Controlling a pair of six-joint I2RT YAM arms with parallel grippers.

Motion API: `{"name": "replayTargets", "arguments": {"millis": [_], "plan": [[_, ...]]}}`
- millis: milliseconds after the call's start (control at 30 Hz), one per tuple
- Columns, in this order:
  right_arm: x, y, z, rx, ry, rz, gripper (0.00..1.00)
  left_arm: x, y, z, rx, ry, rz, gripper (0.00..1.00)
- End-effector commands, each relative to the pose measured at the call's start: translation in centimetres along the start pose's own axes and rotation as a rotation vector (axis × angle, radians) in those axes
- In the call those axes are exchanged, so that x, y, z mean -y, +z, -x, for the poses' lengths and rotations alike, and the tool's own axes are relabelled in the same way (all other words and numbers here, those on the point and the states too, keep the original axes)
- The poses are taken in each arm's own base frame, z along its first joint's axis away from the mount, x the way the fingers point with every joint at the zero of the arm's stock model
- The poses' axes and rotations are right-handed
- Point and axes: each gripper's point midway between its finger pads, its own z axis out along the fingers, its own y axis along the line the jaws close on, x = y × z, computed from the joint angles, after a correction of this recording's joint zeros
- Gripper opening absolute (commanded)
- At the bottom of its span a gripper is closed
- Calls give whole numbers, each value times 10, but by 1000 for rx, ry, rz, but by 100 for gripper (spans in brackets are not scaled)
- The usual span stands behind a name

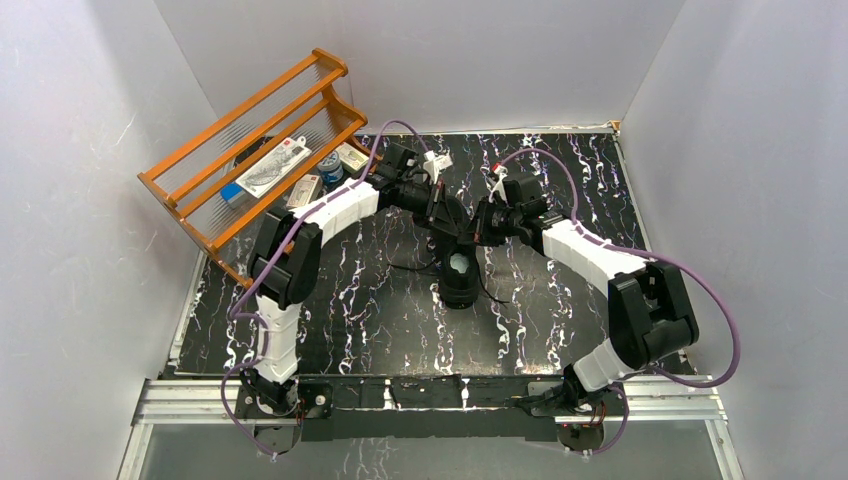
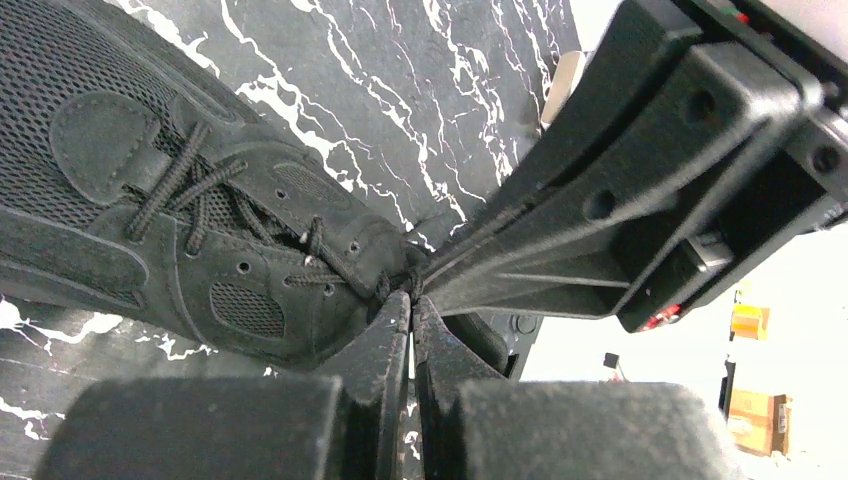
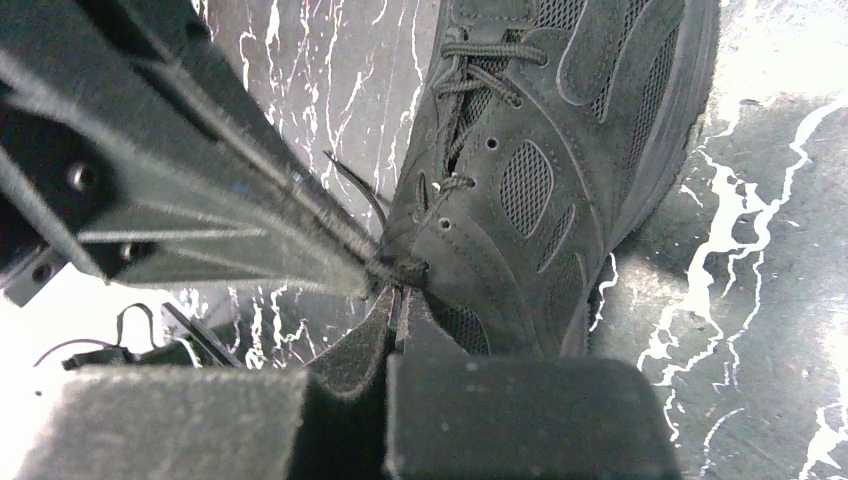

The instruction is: Tie the shoes

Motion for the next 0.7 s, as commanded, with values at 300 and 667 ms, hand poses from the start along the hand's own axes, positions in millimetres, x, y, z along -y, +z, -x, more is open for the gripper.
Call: {"name": "replayTargets", "arguments": {"millis": [300, 667], "plan": [[-5, 10, 34, 105, 164, -31, 0, 43, -35, 6, 53, 80, -49, 0], [-3, 11, 30, 89, 157, -32, 0, 25, -43, 21, 64, 100, 28, 24]]}}
